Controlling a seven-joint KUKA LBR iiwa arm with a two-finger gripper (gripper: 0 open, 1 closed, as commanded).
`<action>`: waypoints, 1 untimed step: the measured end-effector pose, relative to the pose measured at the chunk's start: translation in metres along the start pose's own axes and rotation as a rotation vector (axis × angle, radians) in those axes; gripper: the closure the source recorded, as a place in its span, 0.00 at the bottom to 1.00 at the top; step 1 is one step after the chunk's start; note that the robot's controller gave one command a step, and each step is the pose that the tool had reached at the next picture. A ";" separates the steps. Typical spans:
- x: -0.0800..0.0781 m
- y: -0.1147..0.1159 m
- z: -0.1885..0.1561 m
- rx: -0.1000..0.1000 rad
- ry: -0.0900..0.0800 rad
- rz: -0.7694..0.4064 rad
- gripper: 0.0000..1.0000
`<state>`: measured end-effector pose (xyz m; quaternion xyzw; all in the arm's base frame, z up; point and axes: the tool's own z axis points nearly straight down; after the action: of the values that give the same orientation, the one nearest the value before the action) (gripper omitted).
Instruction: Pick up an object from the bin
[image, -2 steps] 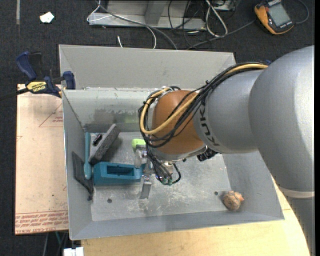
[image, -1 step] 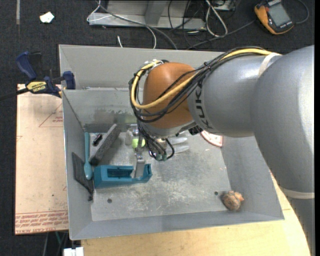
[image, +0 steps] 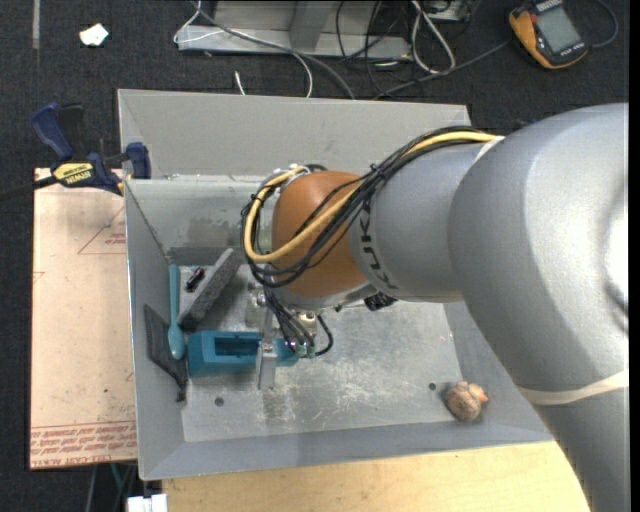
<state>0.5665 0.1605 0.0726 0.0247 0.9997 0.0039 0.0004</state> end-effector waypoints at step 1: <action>0.035 -0.029 0.001 -0.012 -0.024 -0.062 1.00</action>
Offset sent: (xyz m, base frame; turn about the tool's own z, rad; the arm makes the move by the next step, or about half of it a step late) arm 0.0000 0.0000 0.0000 0.0000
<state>0.5303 0.1330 0.0716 -0.0062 0.9999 0.0098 0.0127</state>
